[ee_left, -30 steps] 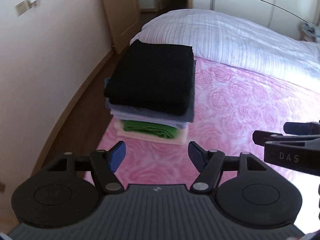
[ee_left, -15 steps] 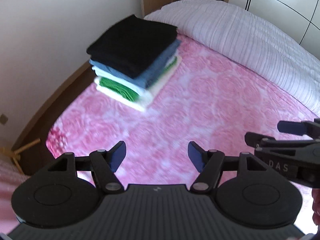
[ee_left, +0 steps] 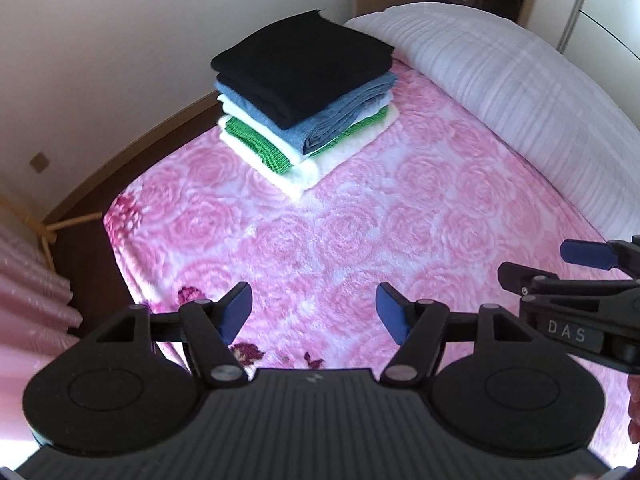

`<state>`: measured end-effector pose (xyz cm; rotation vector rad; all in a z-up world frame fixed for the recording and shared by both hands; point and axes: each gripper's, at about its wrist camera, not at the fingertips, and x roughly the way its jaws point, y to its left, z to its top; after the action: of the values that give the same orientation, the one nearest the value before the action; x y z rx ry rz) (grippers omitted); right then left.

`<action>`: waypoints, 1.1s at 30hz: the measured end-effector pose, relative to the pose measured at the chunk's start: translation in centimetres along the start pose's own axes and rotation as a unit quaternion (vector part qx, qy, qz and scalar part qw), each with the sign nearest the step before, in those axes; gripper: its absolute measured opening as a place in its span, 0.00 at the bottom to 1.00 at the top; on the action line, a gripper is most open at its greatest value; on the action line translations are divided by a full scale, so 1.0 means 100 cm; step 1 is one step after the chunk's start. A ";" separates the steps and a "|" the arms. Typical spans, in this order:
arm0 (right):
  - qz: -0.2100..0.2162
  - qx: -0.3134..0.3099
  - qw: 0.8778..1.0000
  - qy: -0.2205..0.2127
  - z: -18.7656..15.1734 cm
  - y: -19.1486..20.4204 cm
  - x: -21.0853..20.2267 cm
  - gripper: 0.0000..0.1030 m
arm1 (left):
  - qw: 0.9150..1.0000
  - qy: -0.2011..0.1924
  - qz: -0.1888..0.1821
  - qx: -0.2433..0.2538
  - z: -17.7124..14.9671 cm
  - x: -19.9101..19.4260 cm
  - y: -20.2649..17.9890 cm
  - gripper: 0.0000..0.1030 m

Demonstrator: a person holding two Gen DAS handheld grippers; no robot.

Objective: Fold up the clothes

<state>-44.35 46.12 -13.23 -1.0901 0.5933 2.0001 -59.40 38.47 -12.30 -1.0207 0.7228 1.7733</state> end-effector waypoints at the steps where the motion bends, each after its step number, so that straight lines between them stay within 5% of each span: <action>1: 0.004 -0.005 1.000 0.000 0.002 -0.002 0.001 0.67 | 1.000 0.000 0.004 -0.004 0.001 0.000 -0.002 0.63; 12: 0.036 -0.032 0.999 0.008 0.018 -0.021 0.019 0.67 | 0.999 0.003 0.026 -0.029 0.011 0.009 -0.020 0.63; 33: 0.028 -0.012 0.999 0.044 0.031 -0.041 0.046 0.67 | 0.999 0.015 0.024 -0.024 0.023 0.037 -0.032 0.63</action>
<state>-44.12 52.59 -15.67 -1.1930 0.6543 2.0190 -58.05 43.21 -14.54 -1.0724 0.7327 1.8281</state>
